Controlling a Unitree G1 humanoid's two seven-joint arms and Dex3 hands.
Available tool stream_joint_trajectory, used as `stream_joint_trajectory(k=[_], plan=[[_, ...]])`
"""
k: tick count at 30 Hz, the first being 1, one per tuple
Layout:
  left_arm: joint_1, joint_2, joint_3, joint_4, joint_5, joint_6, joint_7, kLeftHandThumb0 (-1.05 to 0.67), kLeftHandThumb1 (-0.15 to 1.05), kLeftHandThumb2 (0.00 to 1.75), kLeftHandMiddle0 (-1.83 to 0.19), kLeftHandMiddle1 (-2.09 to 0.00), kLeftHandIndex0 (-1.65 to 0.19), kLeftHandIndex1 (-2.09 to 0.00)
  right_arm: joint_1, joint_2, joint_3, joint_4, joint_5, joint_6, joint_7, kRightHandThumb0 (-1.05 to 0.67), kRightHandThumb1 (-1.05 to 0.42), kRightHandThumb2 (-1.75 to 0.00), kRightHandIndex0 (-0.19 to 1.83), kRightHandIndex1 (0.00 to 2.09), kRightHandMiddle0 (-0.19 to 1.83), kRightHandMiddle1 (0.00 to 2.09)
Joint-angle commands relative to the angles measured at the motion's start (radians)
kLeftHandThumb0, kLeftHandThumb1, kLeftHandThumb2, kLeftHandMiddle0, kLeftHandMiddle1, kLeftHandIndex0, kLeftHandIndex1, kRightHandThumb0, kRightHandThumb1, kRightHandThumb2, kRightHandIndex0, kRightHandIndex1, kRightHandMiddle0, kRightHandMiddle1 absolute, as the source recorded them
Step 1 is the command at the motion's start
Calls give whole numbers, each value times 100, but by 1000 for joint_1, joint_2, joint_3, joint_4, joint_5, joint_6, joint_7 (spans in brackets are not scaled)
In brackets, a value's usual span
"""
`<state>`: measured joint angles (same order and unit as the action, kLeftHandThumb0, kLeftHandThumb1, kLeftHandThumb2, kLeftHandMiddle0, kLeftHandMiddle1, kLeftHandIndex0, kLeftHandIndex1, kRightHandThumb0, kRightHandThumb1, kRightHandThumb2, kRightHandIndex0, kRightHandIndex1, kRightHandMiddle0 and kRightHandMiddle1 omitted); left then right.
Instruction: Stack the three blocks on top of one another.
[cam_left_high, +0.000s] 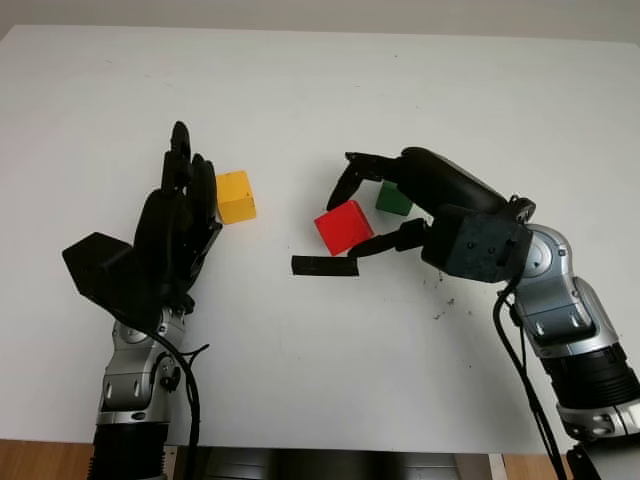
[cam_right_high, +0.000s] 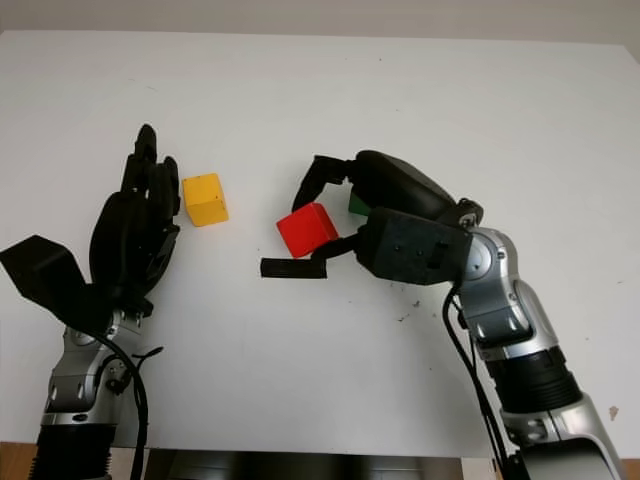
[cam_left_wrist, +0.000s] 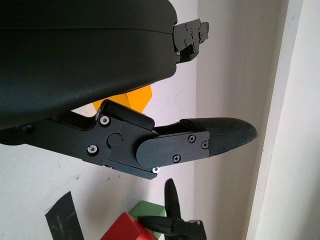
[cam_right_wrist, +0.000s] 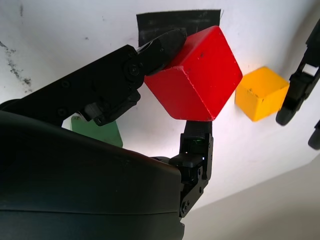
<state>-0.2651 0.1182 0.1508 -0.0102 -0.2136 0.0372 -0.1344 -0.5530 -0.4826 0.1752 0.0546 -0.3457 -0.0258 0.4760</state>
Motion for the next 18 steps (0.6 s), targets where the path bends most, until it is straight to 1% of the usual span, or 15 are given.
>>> stream_joint_trajectory(k=[1,8,18], plan=[[9,-2,-5,-14,3,-4,-2,-80,105,55,19,-4,19,-5,-19,-3,8,16,13,-17,12,-42,-89,-5,27,3,46,150],[7,-7,-5,-10,-2,-5,-3,-78,105,55,19,-4,19,-5,-31,8,42,45,-3,-55,15,-44,-90,-6,27,4,46,148],[13,-13,-9,-9,6,-12,3,-78,105,55,19,-4,19,-5,-51,4,74,32,-29,-79,30,-45,-91,-6,26,4,47,148]])
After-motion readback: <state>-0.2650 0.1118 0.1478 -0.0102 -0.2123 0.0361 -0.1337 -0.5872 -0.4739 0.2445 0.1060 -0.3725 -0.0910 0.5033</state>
